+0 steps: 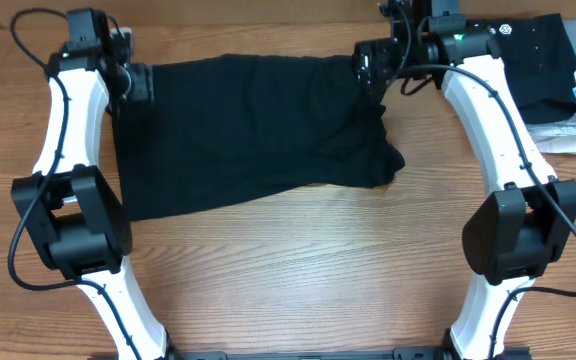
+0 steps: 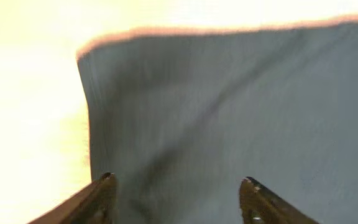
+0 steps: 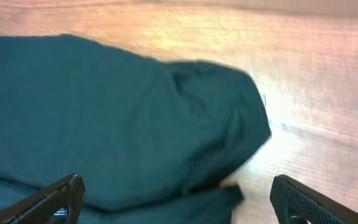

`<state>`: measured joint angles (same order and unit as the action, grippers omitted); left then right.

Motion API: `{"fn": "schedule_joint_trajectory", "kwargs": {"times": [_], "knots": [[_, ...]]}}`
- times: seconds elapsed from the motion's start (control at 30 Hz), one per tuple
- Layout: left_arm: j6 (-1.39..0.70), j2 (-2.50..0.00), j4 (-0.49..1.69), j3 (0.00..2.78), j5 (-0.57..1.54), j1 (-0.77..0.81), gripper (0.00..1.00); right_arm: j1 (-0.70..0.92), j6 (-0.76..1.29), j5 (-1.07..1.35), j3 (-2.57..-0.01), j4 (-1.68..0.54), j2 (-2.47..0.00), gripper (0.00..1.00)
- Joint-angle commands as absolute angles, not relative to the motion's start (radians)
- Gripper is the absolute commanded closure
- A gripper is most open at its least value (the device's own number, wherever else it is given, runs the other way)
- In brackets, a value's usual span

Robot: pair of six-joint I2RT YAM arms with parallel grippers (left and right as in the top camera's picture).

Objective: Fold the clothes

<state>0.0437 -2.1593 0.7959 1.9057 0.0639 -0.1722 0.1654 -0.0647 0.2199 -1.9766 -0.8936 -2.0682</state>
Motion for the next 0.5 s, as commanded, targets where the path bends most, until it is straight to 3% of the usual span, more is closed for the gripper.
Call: {"fn": "schedule_joint_trajectory", "kwargs": {"times": [0.0,0.47], "knots": [[0.022,-2.17,0.728,1.934,0.086,-0.205,0.41,0.185,-0.126,0.198,-1.997,-0.86,-2.104,0.0],[0.009,-2.404,0.386,1.935,0.019,-0.245,0.32,0.208,-0.132,0.179,-1.997,-0.924,-2.11,0.0]]}}
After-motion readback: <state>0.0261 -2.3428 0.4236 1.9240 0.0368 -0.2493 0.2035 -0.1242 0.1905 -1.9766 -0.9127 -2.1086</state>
